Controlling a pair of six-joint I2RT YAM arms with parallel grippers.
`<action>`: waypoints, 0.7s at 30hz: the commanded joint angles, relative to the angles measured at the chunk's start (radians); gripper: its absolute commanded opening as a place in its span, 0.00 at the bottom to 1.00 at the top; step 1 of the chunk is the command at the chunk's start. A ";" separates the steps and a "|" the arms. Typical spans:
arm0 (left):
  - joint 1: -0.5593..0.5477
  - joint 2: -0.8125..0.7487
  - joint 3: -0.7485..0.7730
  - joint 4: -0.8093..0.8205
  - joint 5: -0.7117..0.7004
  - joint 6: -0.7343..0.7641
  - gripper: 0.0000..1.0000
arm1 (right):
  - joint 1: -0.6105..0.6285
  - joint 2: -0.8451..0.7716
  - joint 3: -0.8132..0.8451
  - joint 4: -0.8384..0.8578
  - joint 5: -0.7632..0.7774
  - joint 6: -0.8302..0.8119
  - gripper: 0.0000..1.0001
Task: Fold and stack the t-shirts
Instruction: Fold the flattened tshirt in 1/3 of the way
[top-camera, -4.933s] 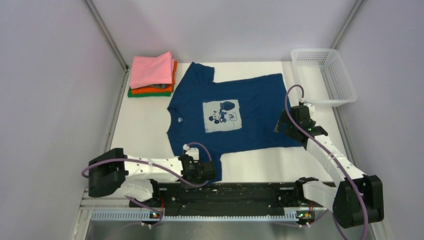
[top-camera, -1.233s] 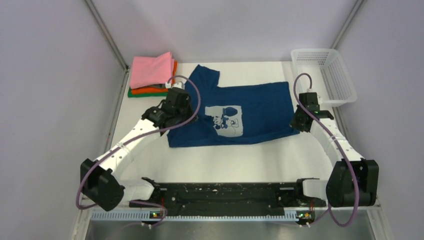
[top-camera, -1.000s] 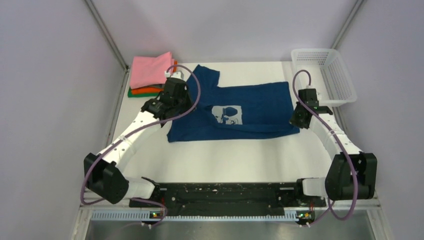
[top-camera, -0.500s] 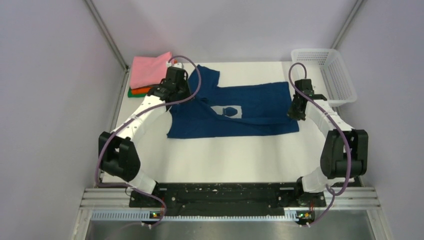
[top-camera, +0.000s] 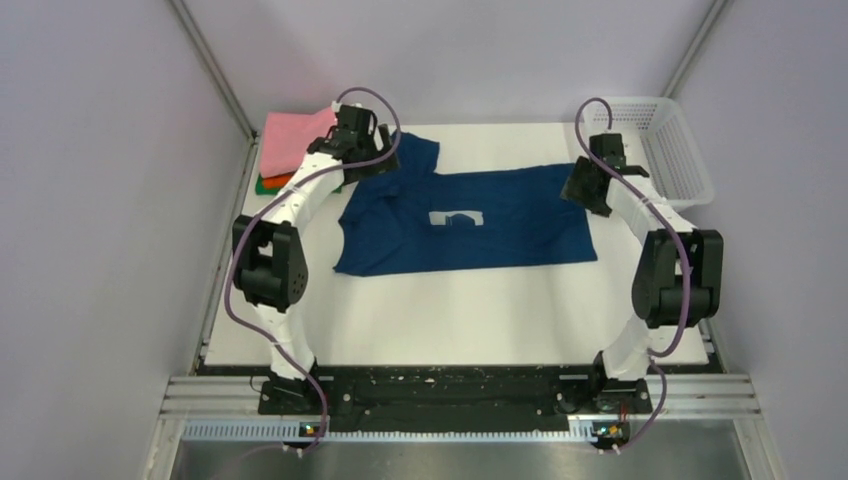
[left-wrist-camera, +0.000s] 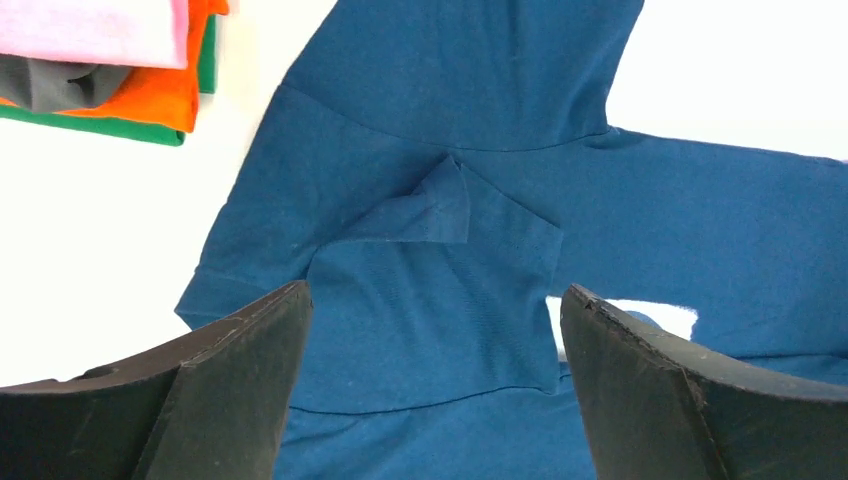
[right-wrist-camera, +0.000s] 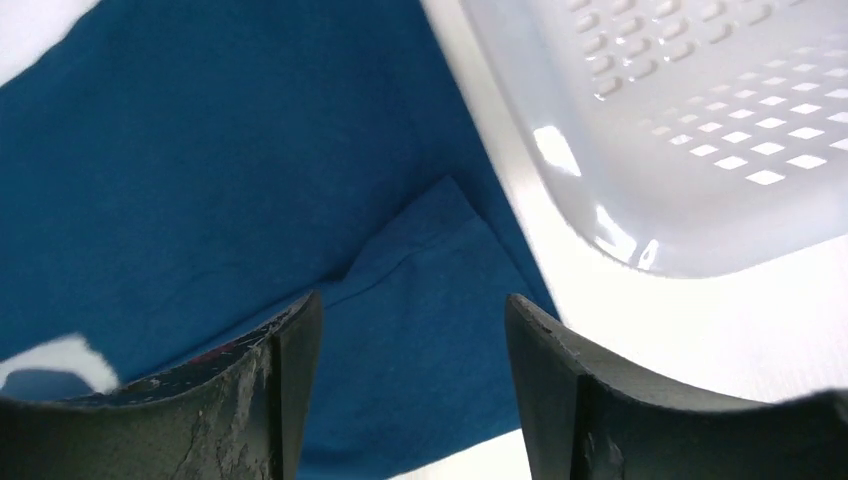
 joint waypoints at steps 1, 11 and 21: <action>0.003 -0.064 0.005 -0.006 0.049 -0.006 0.99 | 0.024 -0.130 -0.081 0.070 -0.118 -0.035 0.67; -0.038 -0.129 -0.347 0.171 0.274 -0.110 0.99 | 0.098 -0.110 -0.289 0.233 -0.179 -0.049 0.78; -0.037 -0.162 -0.620 0.231 0.256 -0.163 0.99 | 0.099 -0.171 -0.493 0.228 -0.179 -0.007 0.79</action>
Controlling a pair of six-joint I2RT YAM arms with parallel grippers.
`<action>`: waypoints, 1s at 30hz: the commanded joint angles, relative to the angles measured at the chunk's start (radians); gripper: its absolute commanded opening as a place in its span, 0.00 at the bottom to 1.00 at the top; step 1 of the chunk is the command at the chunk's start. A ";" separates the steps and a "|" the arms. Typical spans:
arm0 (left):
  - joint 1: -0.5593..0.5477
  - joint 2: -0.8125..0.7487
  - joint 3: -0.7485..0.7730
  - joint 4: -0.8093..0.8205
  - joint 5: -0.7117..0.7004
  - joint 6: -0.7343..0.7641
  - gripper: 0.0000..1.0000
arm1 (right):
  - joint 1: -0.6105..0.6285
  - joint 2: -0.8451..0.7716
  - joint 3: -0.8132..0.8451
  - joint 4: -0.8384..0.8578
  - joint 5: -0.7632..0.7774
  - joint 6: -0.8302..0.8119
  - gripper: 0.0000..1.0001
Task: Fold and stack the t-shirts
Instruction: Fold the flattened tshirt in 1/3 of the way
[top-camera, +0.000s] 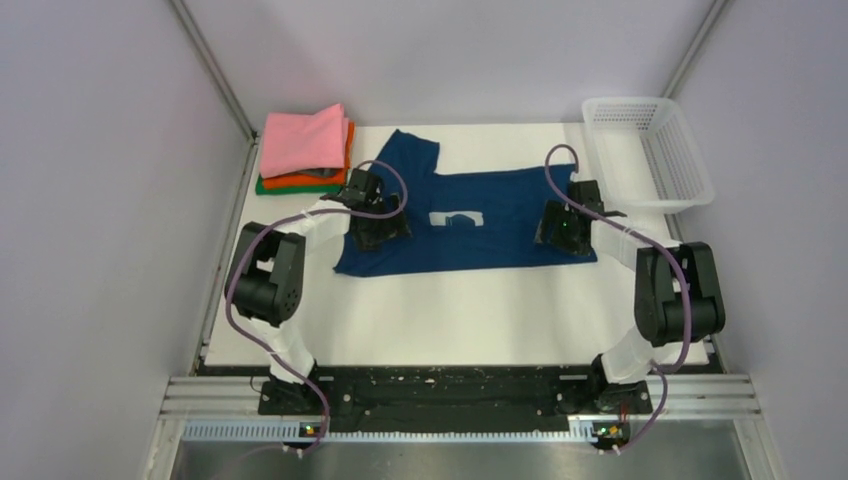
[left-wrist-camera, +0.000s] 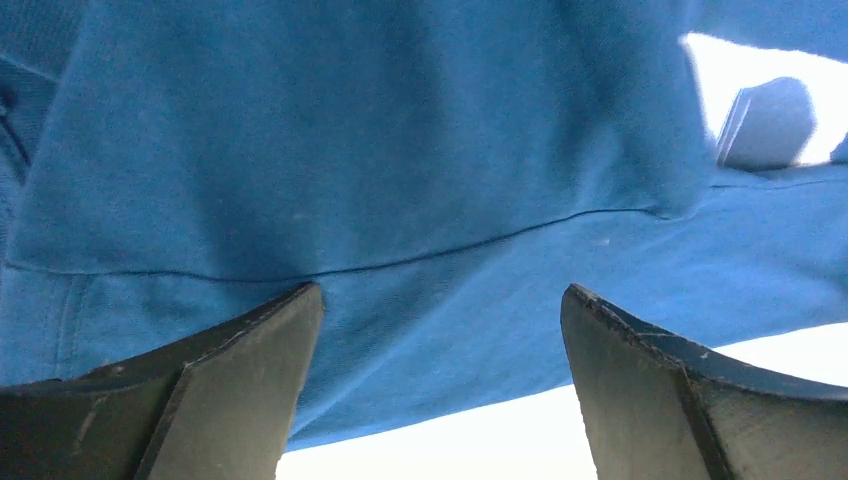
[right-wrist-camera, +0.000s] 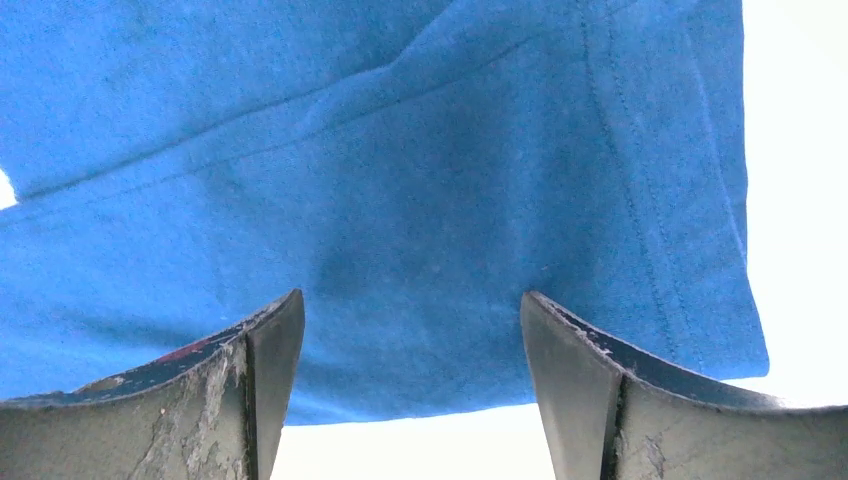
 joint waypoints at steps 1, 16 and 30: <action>0.003 -0.082 -0.183 0.074 0.008 -0.051 0.99 | -0.002 -0.092 -0.148 -0.034 -0.020 0.042 0.79; -0.127 -0.735 -0.559 -0.429 -0.021 -0.293 0.99 | 0.160 -0.681 -0.356 -0.461 -0.083 0.290 0.78; -0.126 -0.383 -0.214 -0.022 -0.129 -0.112 0.99 | 0.159 -0.672 -0.278 -0.248 -0.015 0.116 0.83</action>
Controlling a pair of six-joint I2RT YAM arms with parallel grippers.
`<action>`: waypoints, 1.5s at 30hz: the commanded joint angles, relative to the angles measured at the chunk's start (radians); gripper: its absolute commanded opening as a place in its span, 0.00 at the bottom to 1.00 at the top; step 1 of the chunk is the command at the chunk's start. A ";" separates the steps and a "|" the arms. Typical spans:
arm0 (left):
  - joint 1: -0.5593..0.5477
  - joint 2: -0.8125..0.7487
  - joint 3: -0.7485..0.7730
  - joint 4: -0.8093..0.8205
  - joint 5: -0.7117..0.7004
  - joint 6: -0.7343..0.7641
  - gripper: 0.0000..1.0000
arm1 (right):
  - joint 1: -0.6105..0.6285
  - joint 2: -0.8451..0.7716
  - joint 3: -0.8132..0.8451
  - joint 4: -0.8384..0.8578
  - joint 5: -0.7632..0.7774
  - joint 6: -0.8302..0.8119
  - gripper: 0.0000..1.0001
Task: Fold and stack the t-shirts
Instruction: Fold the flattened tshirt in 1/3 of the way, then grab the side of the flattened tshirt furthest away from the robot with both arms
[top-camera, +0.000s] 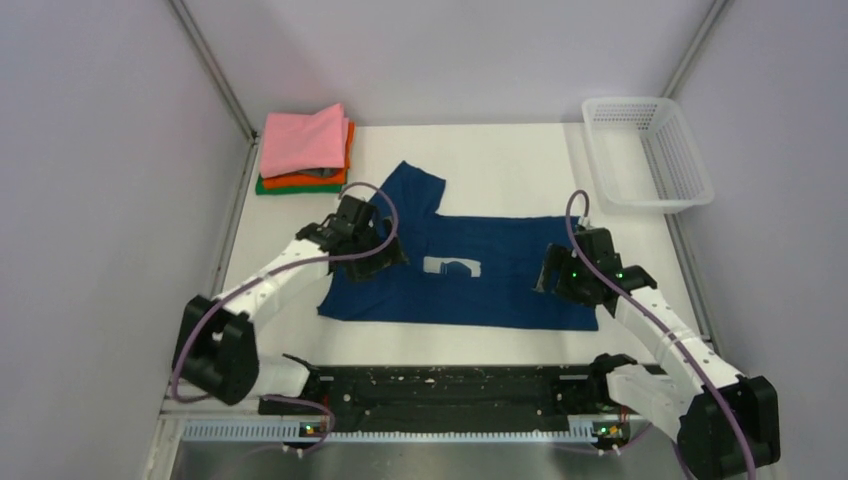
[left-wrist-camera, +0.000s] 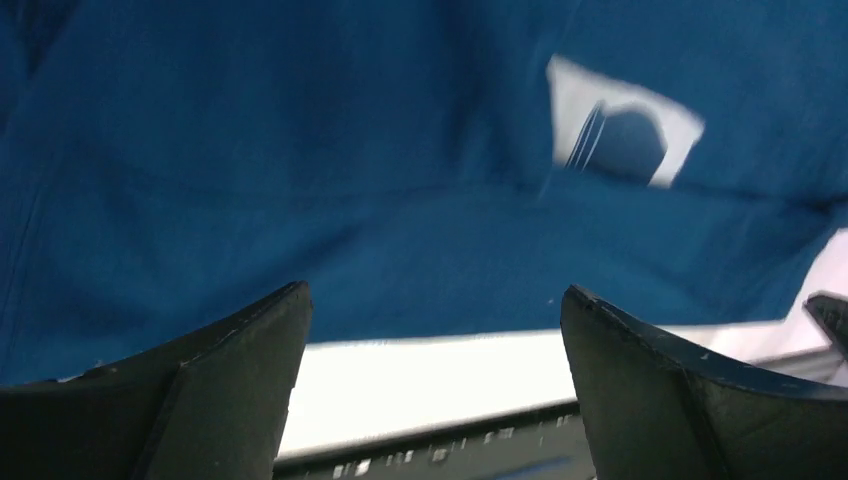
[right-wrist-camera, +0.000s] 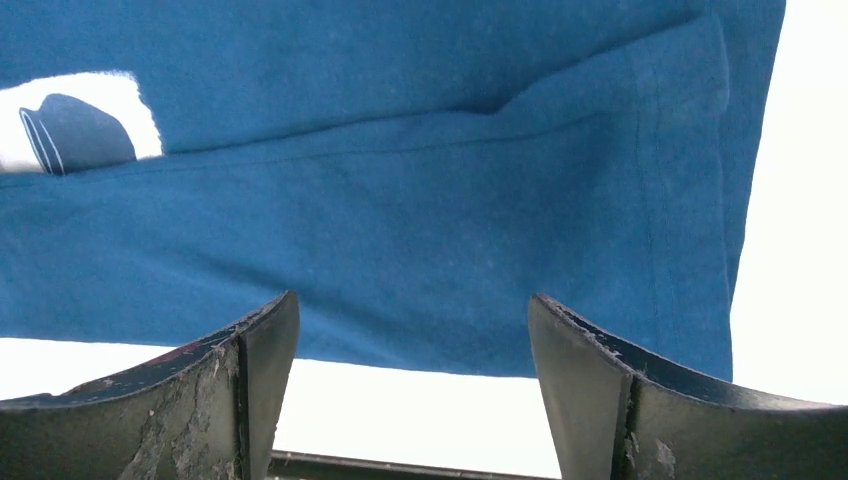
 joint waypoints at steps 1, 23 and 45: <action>0.002 0.266 0.180 0.217 -0.083 0.078 0.99 | 0.005 0.016 0.053 0.106 0.032 -0.052 0.84; 0.072 0.915 0.958 0.243 -0.295 0.321 0.99 | 0.004 0.115 0.044 0.246 0.180 -0.042 0.85; 0.123 1.377 1.570 0.326 -0.355 0.423 0.95 | -0.054 0.312 0.154 0.289 0.232 -0.067 0.85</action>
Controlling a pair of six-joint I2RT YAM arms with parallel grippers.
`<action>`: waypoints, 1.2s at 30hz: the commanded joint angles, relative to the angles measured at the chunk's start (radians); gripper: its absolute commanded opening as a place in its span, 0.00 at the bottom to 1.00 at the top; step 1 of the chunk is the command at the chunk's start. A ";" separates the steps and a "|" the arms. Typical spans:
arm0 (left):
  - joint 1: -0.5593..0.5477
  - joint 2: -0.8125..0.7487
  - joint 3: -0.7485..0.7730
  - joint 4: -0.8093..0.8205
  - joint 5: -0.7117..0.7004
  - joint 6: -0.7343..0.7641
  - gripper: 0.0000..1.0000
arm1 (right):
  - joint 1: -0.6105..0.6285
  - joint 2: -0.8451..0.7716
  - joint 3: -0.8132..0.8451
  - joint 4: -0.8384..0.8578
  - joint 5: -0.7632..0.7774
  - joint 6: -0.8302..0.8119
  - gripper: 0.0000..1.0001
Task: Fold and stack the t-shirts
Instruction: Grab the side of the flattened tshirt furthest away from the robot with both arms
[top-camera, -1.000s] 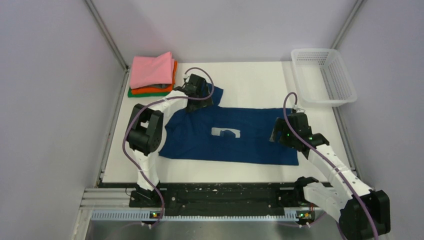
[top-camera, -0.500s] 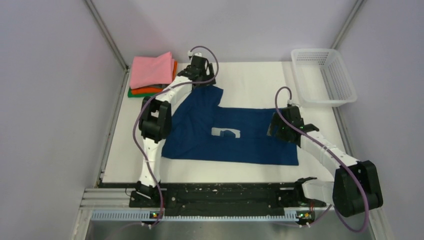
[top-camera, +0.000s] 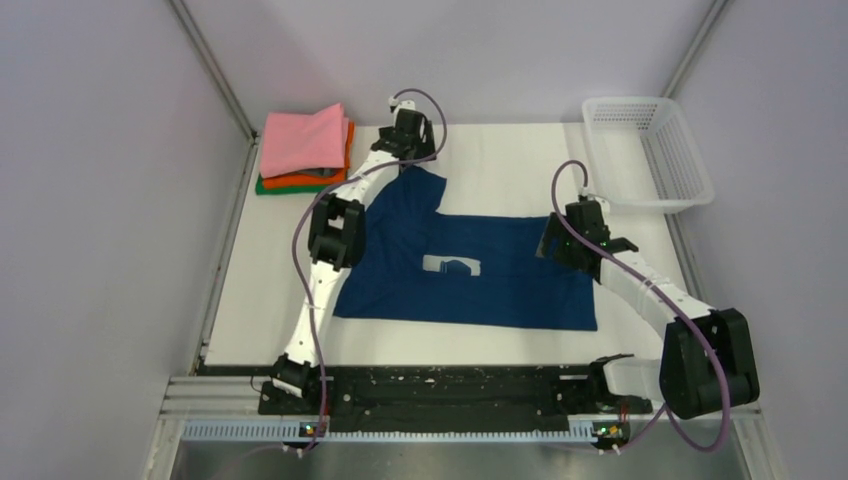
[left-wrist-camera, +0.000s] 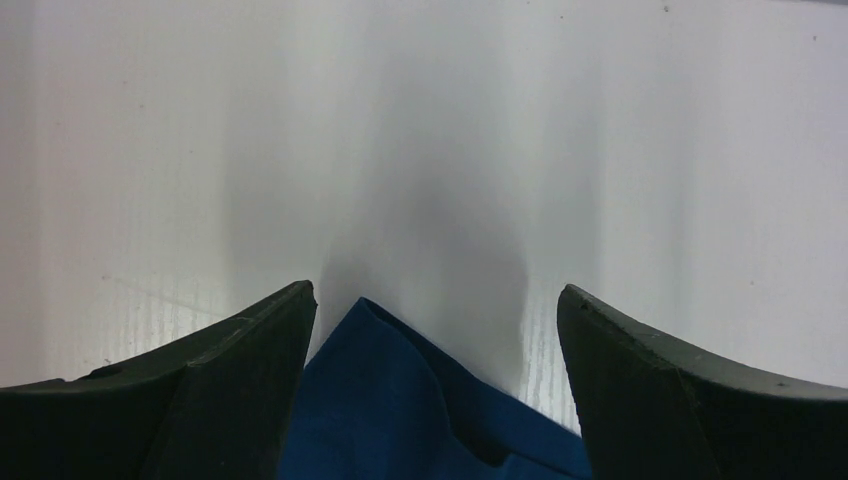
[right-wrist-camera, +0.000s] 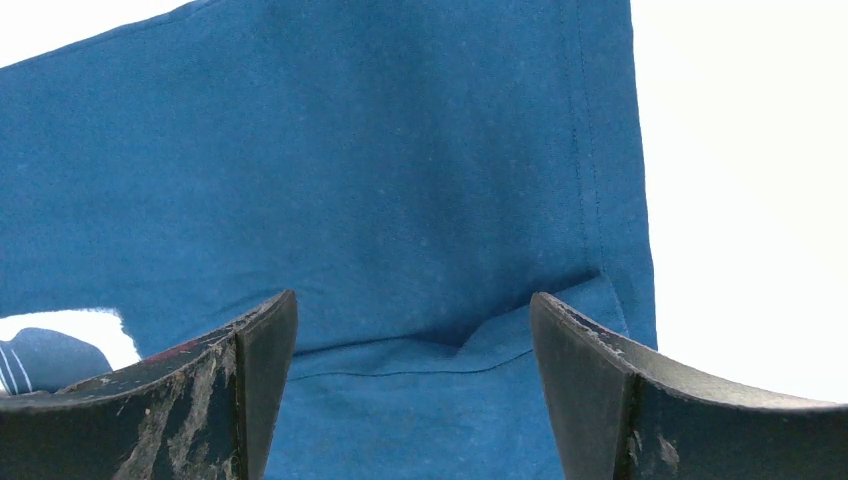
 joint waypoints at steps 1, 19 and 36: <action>0.059 0.000 0.068 0.040 0.040 -0.041 0.94 | -0.012 0.003 0.033 0.005 0.021 -0.008 0.85; 0.051 -0.028 0.017 -0.244 0.320 0.069 0.71 | -0.021 -0.010 0.050 0.005 0.023 -0.026 0.85; 0.028 -0.025 0.025 -0.299 0.008 0.080 0.00 | -0.042 0.024 0.060 0.017 0.055 -0.045 0.84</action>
